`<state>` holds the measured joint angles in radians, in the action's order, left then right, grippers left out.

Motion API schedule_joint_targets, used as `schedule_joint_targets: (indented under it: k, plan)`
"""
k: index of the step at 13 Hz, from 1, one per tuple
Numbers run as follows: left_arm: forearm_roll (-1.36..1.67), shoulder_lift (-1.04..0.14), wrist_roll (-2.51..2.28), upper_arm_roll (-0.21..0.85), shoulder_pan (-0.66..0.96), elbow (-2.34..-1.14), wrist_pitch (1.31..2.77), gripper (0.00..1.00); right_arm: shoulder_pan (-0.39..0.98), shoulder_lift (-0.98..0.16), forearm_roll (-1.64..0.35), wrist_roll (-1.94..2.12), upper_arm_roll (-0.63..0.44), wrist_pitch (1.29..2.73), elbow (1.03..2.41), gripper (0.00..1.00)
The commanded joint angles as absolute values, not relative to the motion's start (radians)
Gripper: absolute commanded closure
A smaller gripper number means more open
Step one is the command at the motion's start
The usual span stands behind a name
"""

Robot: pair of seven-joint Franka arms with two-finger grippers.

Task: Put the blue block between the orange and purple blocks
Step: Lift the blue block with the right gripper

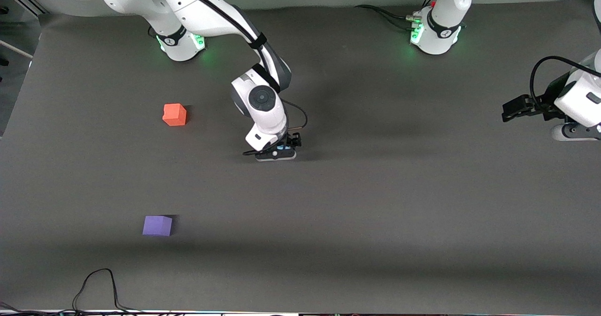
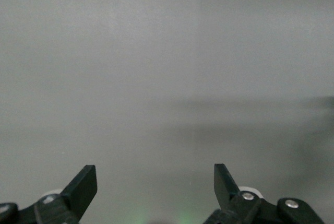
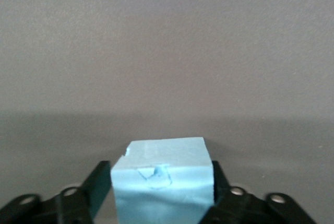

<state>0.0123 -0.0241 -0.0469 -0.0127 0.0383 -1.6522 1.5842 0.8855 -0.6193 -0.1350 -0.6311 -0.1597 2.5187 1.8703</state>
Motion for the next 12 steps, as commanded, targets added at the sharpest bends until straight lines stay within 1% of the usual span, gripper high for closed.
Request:
schedule_joint_targets:
  k: [1,2,4,5,6,9,12]
  plan:
    - [-0.002,-0.012,-0.031,-0.029,0.055,-1.658,1.582,0.0,0.91,-0.621,-0.137,-0.676,-0.17,2.537,1.87,0.54]
    - [-0.002,-0.012,-0.031,-0.029,0.057,-1.658,1.582,0.0,0.91,-0.621,-0.137,-0.676,-0.17,2.537,1.87,0.64]
    - [0.002,-0.012,-0.031,-0.029,0.057,-1.658,1.583,0.0,0.907,-0.606,-0.135,-0.667,-0.173,2.525,1.868,0.67]
    - [0.002,-0.012,-0.031,-0.029,0.057,-1.658,1.586,0.0,0.907,-0.585,-0.135,-0.66,-0.179,2.504,1.867,0.67]
    - [0.002,-0.012,-0.032,-0.028,0.058,-1.658,1.589,0.0,0.896,-0.56,-0.123,-0.658,-0.179,2.453,1.858,0.68]
    - [0.002,-0.012,-0.031,-0.028,0.055,-1.655,1.588,0.0,0.871,-0.477,-0.126,-0.575,-0.212,2.198,1.748,0.68]
    - [0.002,-0.018,-0.032,-0.029,0.054,-1.654,1.592,0.0,0.867,-0.433,-0.138,-0.575,-0.251,1.943,1.542,0.68]
